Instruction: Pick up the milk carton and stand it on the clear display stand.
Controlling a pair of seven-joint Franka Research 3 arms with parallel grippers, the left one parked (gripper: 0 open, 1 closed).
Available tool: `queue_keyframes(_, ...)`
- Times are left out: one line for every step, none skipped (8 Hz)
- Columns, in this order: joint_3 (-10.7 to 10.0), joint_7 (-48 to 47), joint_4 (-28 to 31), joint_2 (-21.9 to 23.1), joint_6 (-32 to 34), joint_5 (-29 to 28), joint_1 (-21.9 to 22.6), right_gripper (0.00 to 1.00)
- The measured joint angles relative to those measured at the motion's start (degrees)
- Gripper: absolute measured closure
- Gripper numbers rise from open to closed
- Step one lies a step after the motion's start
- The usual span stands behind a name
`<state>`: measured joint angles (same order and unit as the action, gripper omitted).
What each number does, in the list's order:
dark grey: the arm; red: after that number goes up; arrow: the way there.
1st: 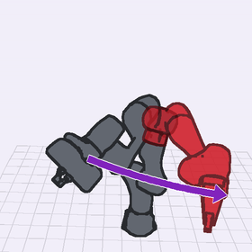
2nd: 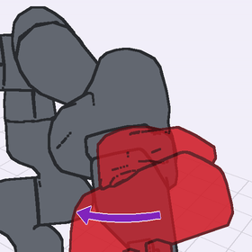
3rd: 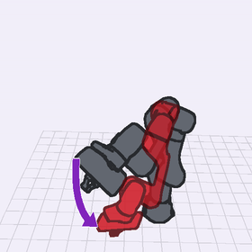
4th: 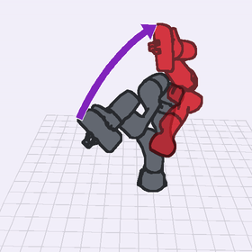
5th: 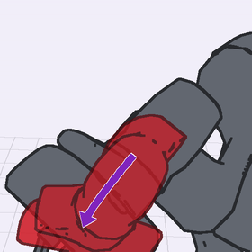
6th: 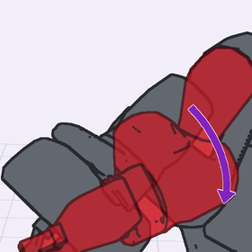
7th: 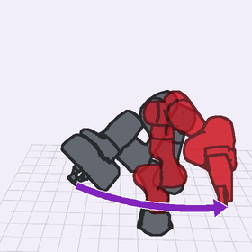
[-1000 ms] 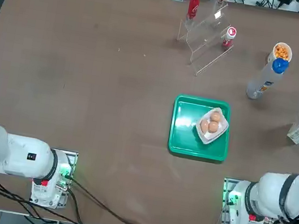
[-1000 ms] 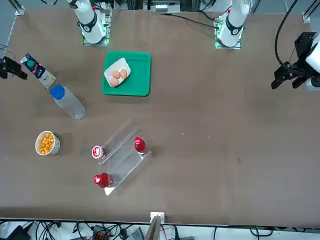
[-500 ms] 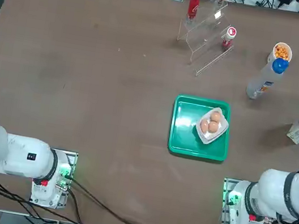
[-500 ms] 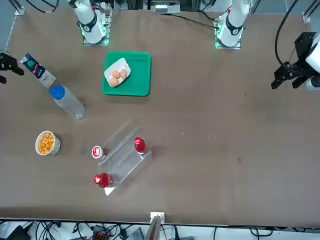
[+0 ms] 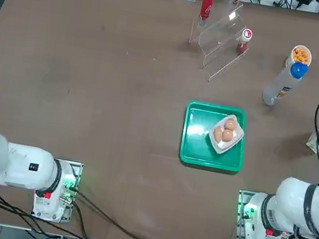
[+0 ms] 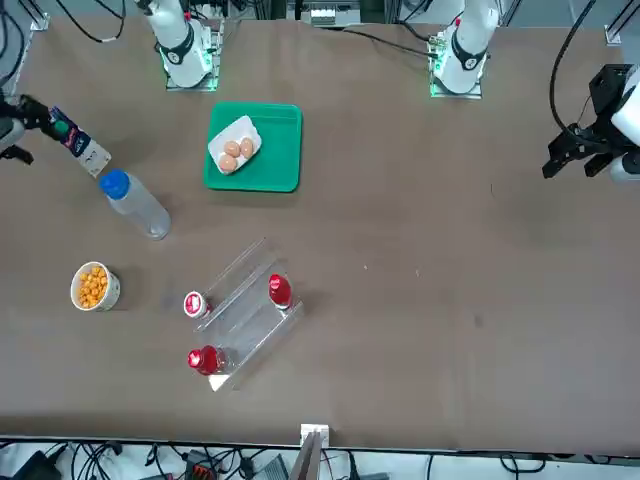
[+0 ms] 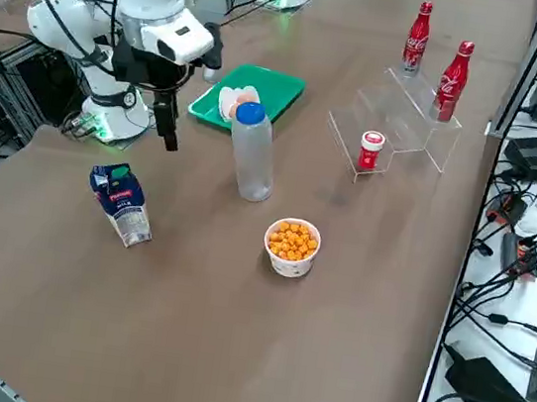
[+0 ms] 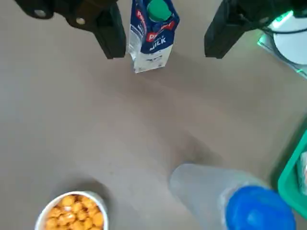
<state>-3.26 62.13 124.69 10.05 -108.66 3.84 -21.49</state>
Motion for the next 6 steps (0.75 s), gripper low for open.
queue_keyframes(0.01, 3.1, 2.14, 1.76, -0.5, 0.84, -0.64, 0.0)
queue_keyframes(0.01, 6.36, 3.46, 2.61, -1.02, 0.99, -1.9, 0.0)
queue_keyframes(0.0, 9.48, 4.71, 2.78, -2.32, 1.02, -3.68, 0.0)
queue_keyframes(-0.02, 12.62, 6.3, 2.77, -4.7, 1.04, -5.64, 0.0)
queue_keyframes(-0.03, 15.06, 8.13, 2.76, -7.14, 1.05, -7.42, 0.0)
queue_keyframes(-0.05, 16.54, 10.02, 2.75, -9.08, 1.05, -8.74, 0.0)
